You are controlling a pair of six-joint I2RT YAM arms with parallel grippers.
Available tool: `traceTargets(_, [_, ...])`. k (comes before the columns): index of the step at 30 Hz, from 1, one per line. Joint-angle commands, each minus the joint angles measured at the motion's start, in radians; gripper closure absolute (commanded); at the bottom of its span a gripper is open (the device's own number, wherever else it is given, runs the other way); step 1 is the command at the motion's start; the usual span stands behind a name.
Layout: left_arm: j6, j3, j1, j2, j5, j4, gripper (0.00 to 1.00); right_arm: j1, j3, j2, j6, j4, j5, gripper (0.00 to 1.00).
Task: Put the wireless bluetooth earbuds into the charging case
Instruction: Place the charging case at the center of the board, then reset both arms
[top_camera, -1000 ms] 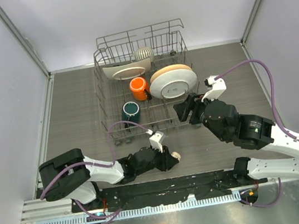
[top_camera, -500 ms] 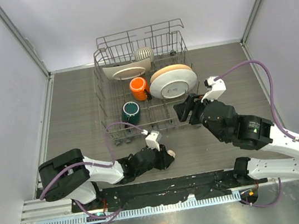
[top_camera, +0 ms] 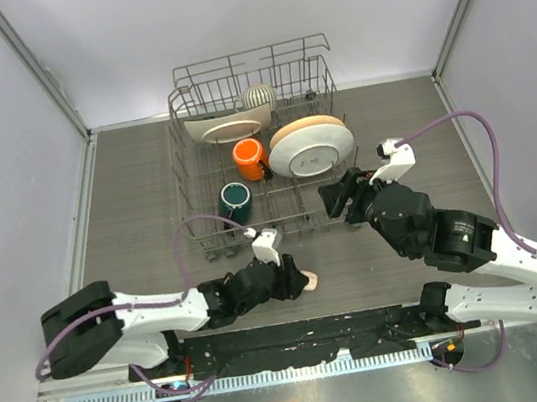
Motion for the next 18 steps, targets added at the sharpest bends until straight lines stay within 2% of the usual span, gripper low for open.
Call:
traceTargets(1, [0.017,0.140,-0.006,-0.141,-0.083,-0.303,0.49,-0.006,0.007,-0.030,-0.011,0.039,0.058,0.36])
traceTargets(6, [0.049,0.220,-0.006,-0.274,-0.132,-0.487,0.49,-0.009,0.023,-0.027,-0.035,0.039,0.070,0.36])
traceTargets(8, [0.048,0.233,-0.011,-0.349,-0.152,-0.508,0.47,-0.011,0.023,-0.031,-0.040,0.037,0.078,0.35])
traceTargets(10, [0.051,0.262,-0.011,-0.390,-0.181,-0.557,0.33,-0.012,0.022,-0.036,-0.038,0.033,0.093,0.35])
traceTargets(11, [0.062,0.281,-0.011,-0.421,-0.185,-0.582,0.28,-0.012,0.019,-0.037,-0.040,0.031,0.098,0.35])
traceTargets(17, [0.102,0.418,-0.011,-0.499,-0.270,-0.771,0.27,-0.023,0.030,-0.033,-0.069,0.031,0.108,0.34])
traceTargets(18, [0.105,0.427,-0.012,-0.519,-0.286,-0.790,0.15,-0.025,0.036,-0.031,-0.072,0.031,0.110,0.34])
